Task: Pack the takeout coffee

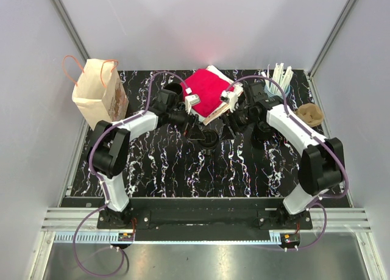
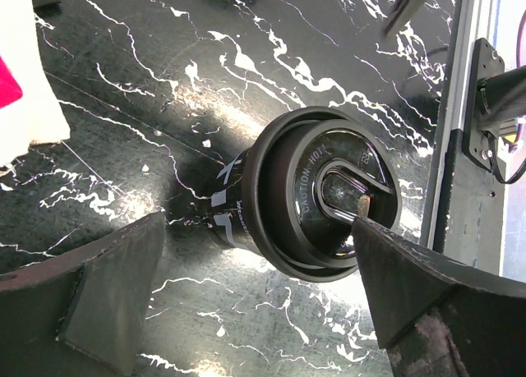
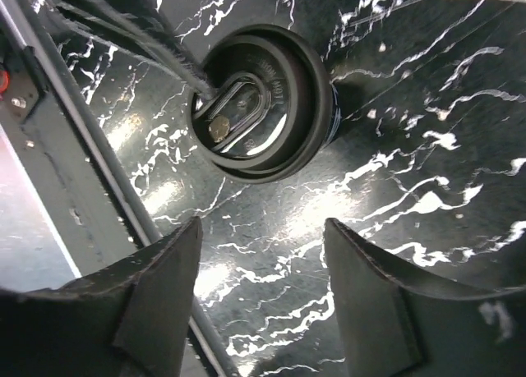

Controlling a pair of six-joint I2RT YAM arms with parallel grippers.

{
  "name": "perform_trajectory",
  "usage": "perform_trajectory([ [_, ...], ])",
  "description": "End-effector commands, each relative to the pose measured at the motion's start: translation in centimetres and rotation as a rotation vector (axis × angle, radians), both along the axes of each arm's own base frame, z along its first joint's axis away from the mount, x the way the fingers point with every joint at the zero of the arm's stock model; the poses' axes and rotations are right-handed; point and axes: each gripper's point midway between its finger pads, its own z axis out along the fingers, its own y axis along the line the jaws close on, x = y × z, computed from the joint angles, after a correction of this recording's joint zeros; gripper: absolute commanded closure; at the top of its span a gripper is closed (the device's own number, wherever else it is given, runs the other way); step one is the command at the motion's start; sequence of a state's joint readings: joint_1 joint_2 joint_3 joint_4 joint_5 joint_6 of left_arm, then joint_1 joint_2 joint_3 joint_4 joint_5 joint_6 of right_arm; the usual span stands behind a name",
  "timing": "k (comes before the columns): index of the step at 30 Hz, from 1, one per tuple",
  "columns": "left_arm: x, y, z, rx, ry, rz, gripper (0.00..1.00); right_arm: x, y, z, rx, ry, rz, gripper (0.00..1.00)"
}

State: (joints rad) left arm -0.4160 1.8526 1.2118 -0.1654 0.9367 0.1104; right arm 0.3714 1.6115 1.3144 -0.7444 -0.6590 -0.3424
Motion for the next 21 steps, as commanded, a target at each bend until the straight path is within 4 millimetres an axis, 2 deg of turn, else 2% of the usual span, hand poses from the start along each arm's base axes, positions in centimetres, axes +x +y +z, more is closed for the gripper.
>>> perform_trajectory([
  [1, 0.7, -1.0, 1.3, -0.044, -0.041, -0.022, 0.01, 0.8, 1.0, 0.7, 0.105, 0.060, -0.005, 0.35],
  [3, 0.8, -0.9, 1.3, -0.044, -0.036, -0.019, 0.01, 1.3, 0.7, 0.3, 0.121, 0.089, -0.014, 0.39],
  [10, 0.8, -1.0, 0.9, -0.042, -0.032, -0.020, 0.01, 3.1, 0.8, 1.0, 0.228, 0.172, -0.036, 0.48],
  [16, 0.8, -1.0, 0.6, -0.037, -0.030, -0.022, 0.01, 4.2, 1.5, 0.1, 0.257, 0.250, -0.046, 0.56],
  [21, 0.9, -1.0, 0.3, -0.033, -0.019, -0.019, 0.04, 4.2, 1.9, -0.6, 0.277, 0.294, -0.039, 0.60],
])
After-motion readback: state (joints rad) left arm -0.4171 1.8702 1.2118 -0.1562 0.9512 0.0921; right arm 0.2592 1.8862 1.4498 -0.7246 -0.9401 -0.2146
